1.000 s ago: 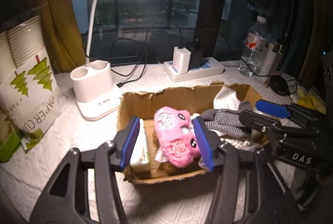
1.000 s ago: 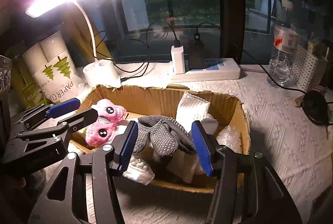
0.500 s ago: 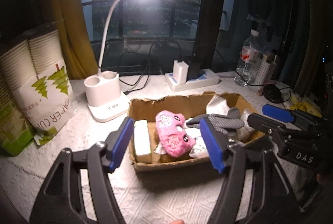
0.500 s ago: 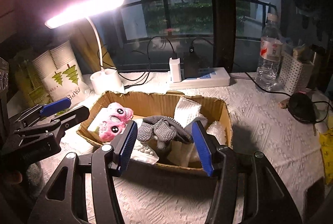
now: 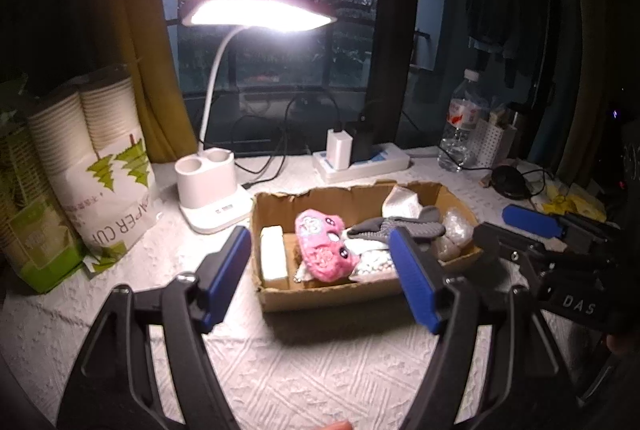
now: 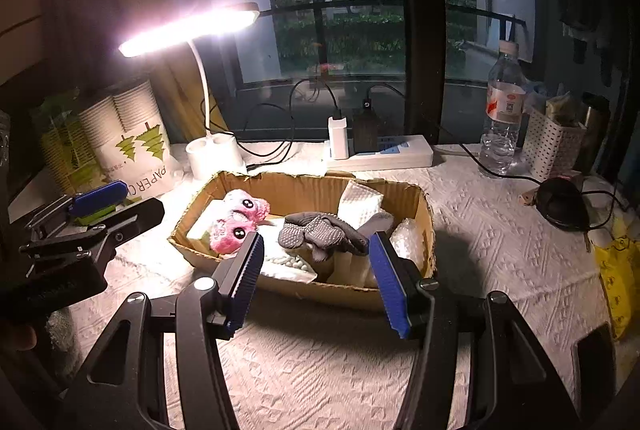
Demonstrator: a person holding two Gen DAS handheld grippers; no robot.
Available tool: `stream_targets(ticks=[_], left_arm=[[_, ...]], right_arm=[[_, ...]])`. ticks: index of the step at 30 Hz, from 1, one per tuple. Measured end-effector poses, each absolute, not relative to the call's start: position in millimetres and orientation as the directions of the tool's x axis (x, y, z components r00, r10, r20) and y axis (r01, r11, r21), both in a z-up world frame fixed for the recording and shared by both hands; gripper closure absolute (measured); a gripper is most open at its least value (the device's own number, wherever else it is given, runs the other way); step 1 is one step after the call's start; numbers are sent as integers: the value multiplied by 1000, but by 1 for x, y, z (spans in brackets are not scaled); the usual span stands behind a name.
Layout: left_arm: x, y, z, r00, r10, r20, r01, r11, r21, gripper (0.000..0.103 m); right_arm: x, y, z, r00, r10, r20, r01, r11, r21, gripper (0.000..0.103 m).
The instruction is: Organize soft objects
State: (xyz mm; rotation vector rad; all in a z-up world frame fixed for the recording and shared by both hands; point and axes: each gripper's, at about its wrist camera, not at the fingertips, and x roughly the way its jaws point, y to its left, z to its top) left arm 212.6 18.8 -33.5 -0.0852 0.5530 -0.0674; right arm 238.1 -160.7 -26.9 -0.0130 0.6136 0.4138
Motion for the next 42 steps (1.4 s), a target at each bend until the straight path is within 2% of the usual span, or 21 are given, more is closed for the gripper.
stream_targets(ticks=[13,18,30,32,34,40,41,42], left_arm=[[170,16,-26,863,-86,-498,42,994,-99,29],[156,12,-23,866,-97,-490,54,993,-102,18],[119,9,-3,890,-115,-442,82,992,-92,17],[115,8,2,893,-124,-433,93,991,-92,17],[110,7,7,898,-127,-421,99,991,-87,17],[99,4,24,916,-117,-384,94,993,-77,17],[97,4,27,920,-112,-376,90,993,-73,15],[95,3,30,923,-107,-371,87,994,-70,8]], right_arm=[[197,-165,-19,759,364,-539,-379,921,89,45],[180,-169,-15,770,356,-529,-373,924,80,44],[146,-178,2,809,342,-478,-357,932,64,44],[141,-179,6,818,341,-464,-356,933,59,43],[136,-181,11,826,340,-450,-354,934,55,35],[123,-187,30,852,334,-405,-347,937,42,32],[121,-188,33,856,331,-396,-346,938,37,32],[118,-188,37,862,329,-385,-344,938,33,32]])
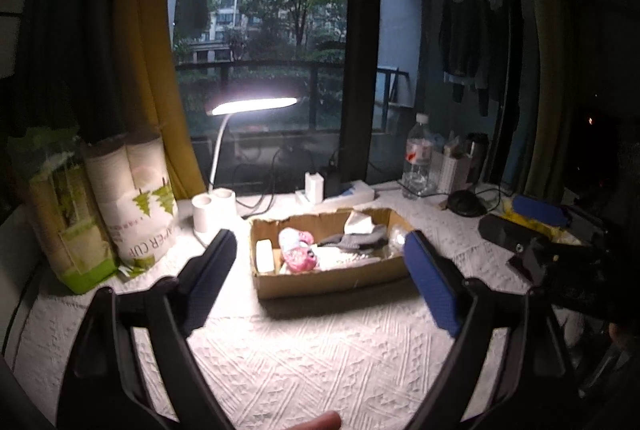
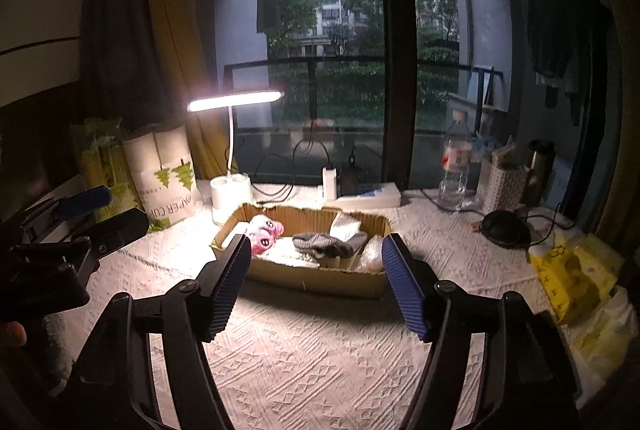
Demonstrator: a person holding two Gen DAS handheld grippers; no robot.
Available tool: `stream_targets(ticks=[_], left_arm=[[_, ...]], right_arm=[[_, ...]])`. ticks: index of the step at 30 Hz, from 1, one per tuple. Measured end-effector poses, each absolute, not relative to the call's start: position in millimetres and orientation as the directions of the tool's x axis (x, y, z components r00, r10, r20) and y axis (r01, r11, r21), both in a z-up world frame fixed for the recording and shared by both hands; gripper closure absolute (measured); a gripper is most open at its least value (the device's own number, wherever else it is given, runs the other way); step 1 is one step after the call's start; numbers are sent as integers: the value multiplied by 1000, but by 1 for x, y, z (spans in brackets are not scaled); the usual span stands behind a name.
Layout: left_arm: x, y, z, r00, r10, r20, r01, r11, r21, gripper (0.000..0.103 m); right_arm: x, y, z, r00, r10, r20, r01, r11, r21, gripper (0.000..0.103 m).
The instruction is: Organize soft objects
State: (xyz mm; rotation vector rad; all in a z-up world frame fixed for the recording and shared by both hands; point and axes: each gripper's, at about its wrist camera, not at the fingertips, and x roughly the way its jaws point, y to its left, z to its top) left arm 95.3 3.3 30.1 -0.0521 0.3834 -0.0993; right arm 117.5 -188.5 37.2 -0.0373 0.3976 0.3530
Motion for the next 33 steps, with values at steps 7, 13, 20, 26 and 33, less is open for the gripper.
stream_targets(ticks=[7,13,20,26,33], left_arm=[[84,3,53,941,-69,-332,54,997,-55,2],[75,3,68,954,-58,-295,45,998,-50,2],[71,1,73,960,-59,-273,50,998,-37,2],[70,3,75,962,-55,-267,46,998,-40,2],[69,6,74,963,-47,-265,37,998,-43,2]], right_arm=[[103,-197,59,891,310,-332,-319,947,28,23],[95,-203,73,905,305,-297,-311,950,28,14],[89,-205,79,912,300,-280,-307,952,20,14],[89,-205,79,913,298,-278,-306,952,17,14],[89,-204,81,915,298,-271,-304,953,19,14]])
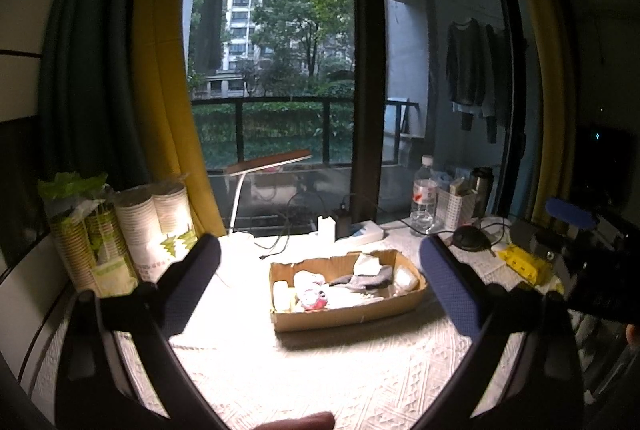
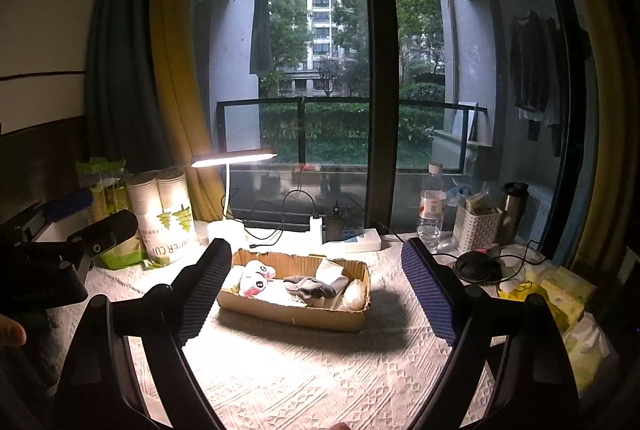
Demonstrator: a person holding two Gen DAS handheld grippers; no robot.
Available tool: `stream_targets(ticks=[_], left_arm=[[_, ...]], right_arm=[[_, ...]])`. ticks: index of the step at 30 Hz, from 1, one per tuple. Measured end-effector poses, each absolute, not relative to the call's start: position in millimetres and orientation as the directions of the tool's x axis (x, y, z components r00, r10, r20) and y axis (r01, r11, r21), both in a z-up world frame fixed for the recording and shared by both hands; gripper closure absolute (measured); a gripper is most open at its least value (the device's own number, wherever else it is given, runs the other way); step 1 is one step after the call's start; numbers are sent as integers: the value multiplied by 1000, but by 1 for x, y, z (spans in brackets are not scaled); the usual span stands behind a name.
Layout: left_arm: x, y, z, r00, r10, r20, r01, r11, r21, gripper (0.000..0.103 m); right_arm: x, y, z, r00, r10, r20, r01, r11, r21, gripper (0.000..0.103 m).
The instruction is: Organize soft objects
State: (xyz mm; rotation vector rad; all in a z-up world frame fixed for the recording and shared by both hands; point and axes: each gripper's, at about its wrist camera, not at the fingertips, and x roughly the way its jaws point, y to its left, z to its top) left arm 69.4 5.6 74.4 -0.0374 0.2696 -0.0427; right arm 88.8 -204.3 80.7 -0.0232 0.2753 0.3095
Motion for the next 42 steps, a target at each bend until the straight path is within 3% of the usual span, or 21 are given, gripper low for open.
stream_targets(ticks=[42], left_arm=[[68,5,74,963,-34,-269,24,999,-39,2]], right_arm=[[87,-204,84,915,298,-271,-306,952,13,14]])
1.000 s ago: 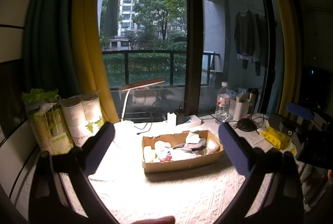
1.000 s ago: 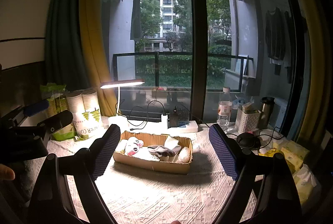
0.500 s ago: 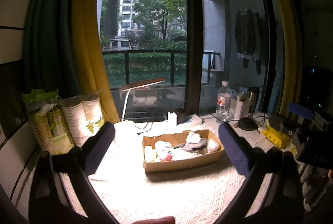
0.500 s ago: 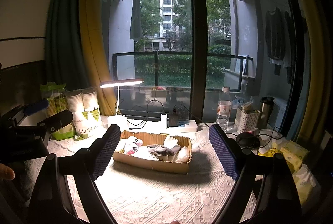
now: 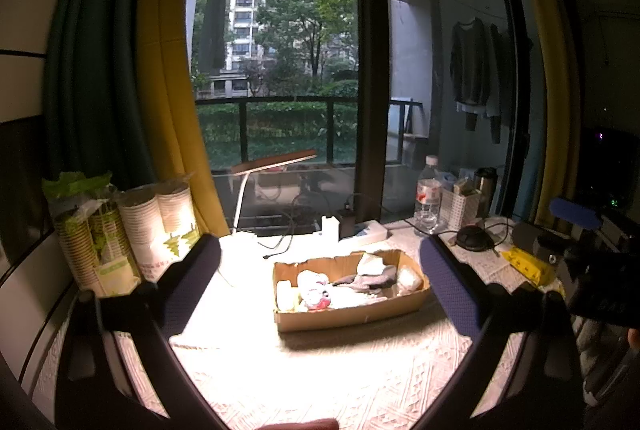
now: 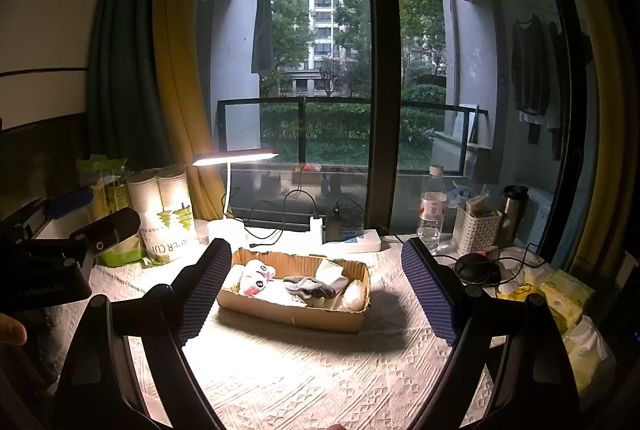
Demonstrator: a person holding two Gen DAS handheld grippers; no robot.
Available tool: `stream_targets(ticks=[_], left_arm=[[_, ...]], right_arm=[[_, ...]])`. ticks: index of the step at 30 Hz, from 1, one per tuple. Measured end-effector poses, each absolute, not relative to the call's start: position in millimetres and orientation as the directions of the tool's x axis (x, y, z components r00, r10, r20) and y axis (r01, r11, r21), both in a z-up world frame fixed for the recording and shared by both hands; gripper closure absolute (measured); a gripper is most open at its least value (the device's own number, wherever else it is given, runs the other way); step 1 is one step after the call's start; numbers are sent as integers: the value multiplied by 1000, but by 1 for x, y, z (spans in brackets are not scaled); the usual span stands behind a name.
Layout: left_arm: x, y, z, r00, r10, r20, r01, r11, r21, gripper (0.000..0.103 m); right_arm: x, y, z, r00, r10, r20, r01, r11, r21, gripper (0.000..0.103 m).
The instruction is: Organize soft objects
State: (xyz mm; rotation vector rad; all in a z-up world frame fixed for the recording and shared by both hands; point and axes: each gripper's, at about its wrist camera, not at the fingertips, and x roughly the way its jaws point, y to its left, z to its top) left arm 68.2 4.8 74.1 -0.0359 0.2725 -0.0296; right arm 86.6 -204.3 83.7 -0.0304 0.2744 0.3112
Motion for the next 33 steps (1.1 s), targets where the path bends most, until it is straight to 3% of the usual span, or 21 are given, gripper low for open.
stream_targets(ticks=[33], left_arm=[[68,-2,73,962,-44,-271,35,999,-38,2]], right_arm=[[87,-204,83,913,300,-276,-310,951,8,14]])
